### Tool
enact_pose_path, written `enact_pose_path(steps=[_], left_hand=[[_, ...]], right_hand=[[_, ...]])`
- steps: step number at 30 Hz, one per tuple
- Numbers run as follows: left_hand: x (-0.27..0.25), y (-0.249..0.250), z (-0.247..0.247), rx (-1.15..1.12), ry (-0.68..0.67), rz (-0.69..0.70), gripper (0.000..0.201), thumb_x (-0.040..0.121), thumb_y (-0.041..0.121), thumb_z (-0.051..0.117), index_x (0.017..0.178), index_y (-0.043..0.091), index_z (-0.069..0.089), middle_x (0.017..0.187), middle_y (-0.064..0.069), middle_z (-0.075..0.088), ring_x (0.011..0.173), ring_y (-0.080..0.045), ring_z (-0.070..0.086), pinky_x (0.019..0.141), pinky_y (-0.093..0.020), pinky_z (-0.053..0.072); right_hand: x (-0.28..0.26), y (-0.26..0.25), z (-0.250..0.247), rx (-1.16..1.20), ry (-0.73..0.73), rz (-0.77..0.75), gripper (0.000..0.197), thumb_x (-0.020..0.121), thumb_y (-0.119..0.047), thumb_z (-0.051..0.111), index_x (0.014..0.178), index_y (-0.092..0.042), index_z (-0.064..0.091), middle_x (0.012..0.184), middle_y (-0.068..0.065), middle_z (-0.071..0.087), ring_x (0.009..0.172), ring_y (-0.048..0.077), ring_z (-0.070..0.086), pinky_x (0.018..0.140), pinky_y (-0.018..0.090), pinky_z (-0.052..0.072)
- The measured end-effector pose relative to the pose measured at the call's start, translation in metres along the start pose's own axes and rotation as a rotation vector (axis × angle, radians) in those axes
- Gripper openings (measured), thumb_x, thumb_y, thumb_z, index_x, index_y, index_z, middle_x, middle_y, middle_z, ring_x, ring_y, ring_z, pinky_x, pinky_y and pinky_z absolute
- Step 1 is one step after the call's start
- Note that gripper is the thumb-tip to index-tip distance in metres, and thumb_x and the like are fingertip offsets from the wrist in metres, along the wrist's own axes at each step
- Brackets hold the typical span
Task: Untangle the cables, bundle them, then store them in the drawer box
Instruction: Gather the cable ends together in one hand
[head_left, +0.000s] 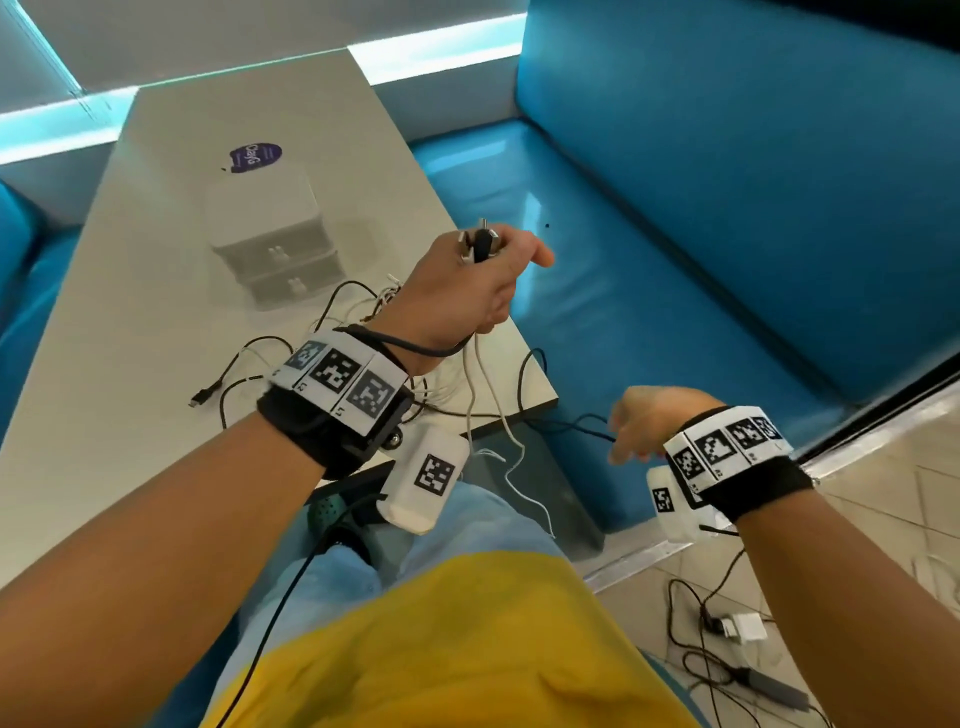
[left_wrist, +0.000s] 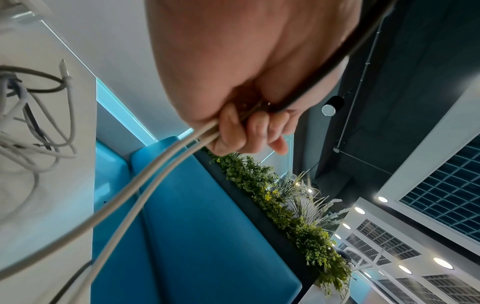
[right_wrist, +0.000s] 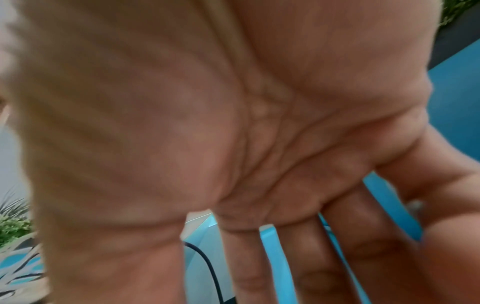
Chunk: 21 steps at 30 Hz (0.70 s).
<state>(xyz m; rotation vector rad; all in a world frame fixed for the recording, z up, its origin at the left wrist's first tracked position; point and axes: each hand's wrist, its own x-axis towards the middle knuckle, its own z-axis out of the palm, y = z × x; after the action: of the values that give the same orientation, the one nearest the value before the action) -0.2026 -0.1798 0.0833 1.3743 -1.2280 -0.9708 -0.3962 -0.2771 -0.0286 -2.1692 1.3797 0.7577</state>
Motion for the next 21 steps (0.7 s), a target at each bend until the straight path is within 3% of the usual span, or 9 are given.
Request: enact_pose_path(steps=[2,4,7,11,13,15,18,21], left_hand=[[0.002,-0.001,0.005,0.0,-0.024,0.007,0.025,0.101,0.02,0.046,0.085,0.013,0.064,0.044,0.006,0.033,0.039,-0.011,0.028,0.043,-0.021,0.021],[0.003,-0.002,0.01,-0.012,-0.042,0.015,0.025,0.101,0.02,0.046,0.084,0.013,0.063,0.043,0.007,0.033,0.038,-0.01,0.028,0.042,-0.02,0.022],[0.005,-0.003,0.015,-0.027,-0.057,0.015,0.026,0.101,0.02,0.046,0.084,0.013,0.063,0.043,0.006,0.033,0.038,-0.011,0.027,0.041,-0.021,0.022],[0.005,-0.006,0.017,-0.023,-0.064,0.021,0.026,0.101,0.02,0.046,0.083,0.013,0.064,0.044,0.005,0.032,0.039,-0.011,0.025,0.04,-0.021,0.023],[0.005,-0.006,0.014,-0.018,-0.057,0.02,0.026,0.101,0.019,0.046,0.083,0.013,0.064,0.043,0.006,0.033,0.039,-0.011,0.026,0.04,-0.02,0.023],[0.005,-0.008,0.011,-0.026,-0.049,0.011,0.025,0.101,0.02,0.047,0.084,0.013,0.064,0.043,0.006,0.033,0.038,-0.01,0.028,0.041,-0.02,0.023],[0.007,-0.008,0.011,-0.052,-0.064,0.017,0.025,0.098,0.024,0.048,0.084,0.014,0.064,0.045,0.006,0.034,0.039,-0.01,0.029,0.042,-0.02,0.022],[0.007,-0.008,0.016,-0.04,-0.074,0.007,0.025,0.101,0.021,0.047,0.084,0.013,0.063,0.046,0.004,0.032,0.04,-0.011,0.027,0.042,-0.019,0.023]], right_hand=[[-0.001,0.001,0.0,0.025,0.002,-0.046,0.06,0.074,-0.038,0.078,0.128,-0.03,0.054,0.091,-0.009,0.064,0.081,0.015,0.06,0.088,0.032,0.052],[-0.002,-0.005,-0.003,0.104,0.105,-0.133,0.068,0.074,-0.038,0.077,0.135,-0.039,0.045,0.104,-0.009,0.058,0.097,0.015,0.058,0.092,0.032,0.048],[0.002,-0.029,-0.011,0.408,0.329,-0.315,0.041,0.084,-0.039,0.066,0.124,-0.037,0.056,0.097,-0.006,0.062,0.089,0.012,0.059,0.08,0.026,0.044],[0.023,-0.06,-0.001,0.436,0.33,-0.421,0.023,0.092,-0.034,0.058,0.114,-0.032,0.064,0.083,-0.009,0.054,0.084,0.013,0.055,0.075,0.025,0.039],[0.035,-0.06,0.005,0.498,0.418,-0.363,0.016,0.09,-0.027,0.058,0.104,-0.03,0.067,0.077,-0.011,0.051,0.08,0.016,0.055,0.071,0.027,0.041],[0.045,-0.05,0.009,0.564,0.501,-0.222,0.016,0.088,-0.021,0.054,0.099,-0.024,0.066,0.086,-0.002,0.059,0.084,0.024,0.059,0.073,0.029,0.045],[0.054,-0.03,0.021,0.517,0.372,-0.027,0.025,0.087,-0.013,0.048,0.105,-0.013,0.065,0.108,0.01,0.062,0.096,0.032,0.061,0.086,0.036,0.052],[0.057,-0.016,0.023,0.659,0.371,-0.027,0.025,0.09,-0.015,0.048,0.107,-0.014,0.067,0.1,0.004,0.062,0.093,0.026,0.061,0.08,0.03,0.049]])
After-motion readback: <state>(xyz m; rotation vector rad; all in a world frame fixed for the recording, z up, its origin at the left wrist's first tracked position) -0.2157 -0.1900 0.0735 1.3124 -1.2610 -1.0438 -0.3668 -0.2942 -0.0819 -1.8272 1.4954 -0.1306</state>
